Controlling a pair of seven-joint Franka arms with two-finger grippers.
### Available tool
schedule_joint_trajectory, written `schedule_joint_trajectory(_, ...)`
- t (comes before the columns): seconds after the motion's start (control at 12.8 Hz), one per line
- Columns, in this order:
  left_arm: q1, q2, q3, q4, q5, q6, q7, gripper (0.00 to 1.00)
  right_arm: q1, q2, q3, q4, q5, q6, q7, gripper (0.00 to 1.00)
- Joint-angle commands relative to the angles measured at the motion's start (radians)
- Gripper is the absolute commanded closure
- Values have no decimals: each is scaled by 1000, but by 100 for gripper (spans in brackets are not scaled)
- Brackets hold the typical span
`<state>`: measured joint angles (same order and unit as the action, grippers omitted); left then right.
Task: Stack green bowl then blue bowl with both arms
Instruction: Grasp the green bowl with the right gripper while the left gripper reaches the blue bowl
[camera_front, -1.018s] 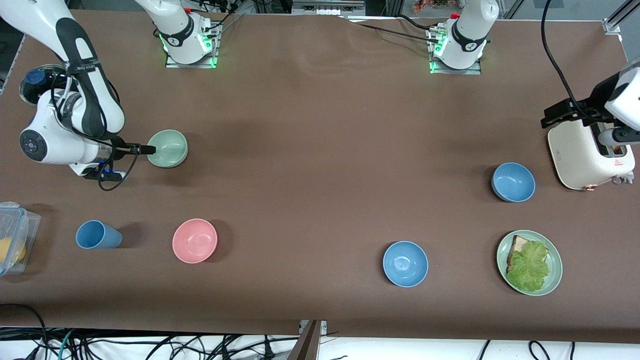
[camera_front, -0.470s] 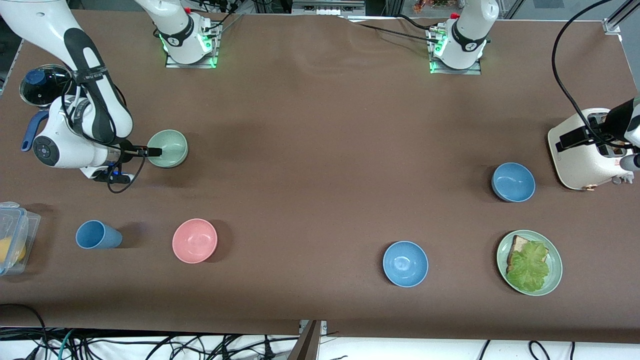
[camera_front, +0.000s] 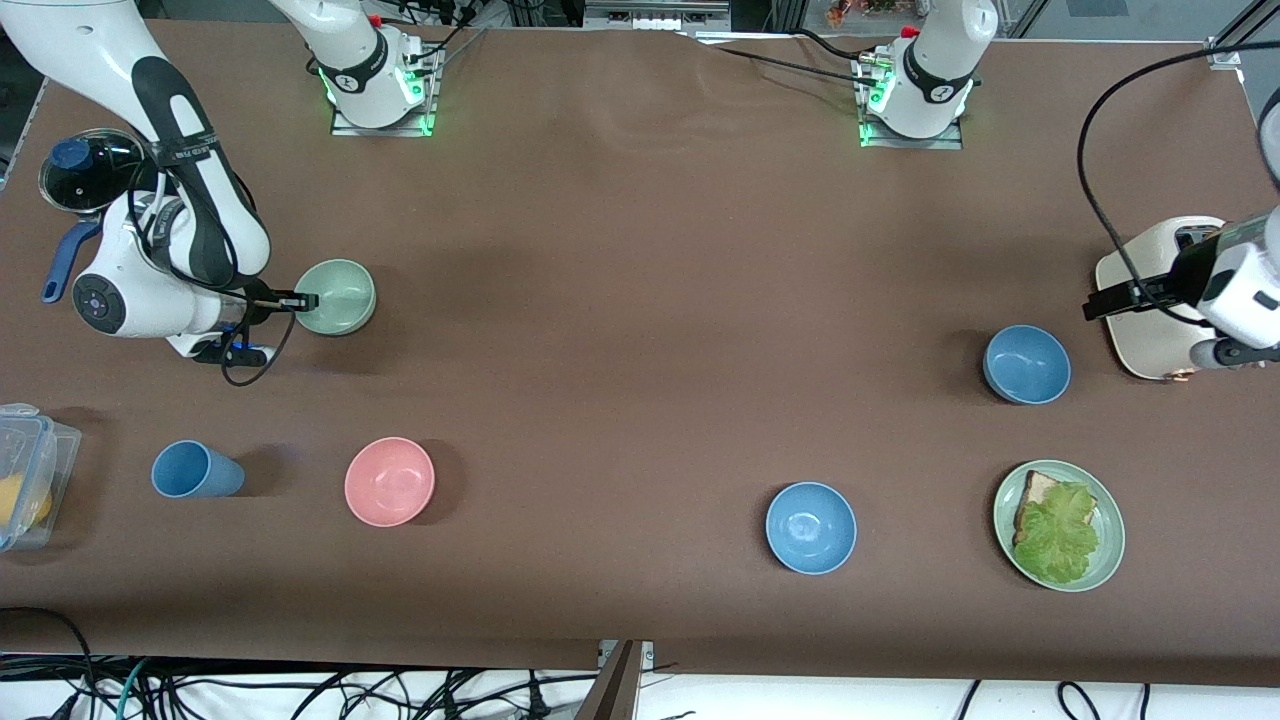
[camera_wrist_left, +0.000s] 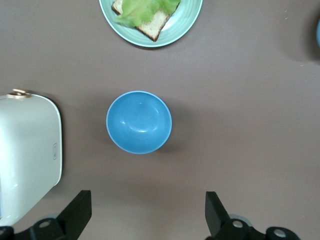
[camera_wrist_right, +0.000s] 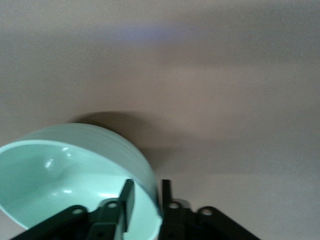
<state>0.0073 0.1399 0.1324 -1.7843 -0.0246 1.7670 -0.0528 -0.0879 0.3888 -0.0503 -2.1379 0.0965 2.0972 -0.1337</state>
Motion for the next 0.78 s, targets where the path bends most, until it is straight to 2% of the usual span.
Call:
schedule_joint_trajectory(0.0,19,-20,15,-131,-3,132,69,0,-3,-5,17,0,17,-11,-15,100)
schedule_joint_trajectory(0.16,20,-17,38,-190,-3,208,82,0,0,-5,35,32,17,-15,-7,100)
schedule_joint_trajectory(0.31,39,-2,53,-237,-3,296,154,0,8,-4,67,120,20,-80,6,100)
schedule_joint_trajectory(0.47,52,32,64,-270,-2,354,180,0,22,28,116,211,84,-132,57,100)
schedule_joint_trajectory(0.71,52,93,67,-302,14,441,182,0,89,73,193,311,121,-147,269,100)
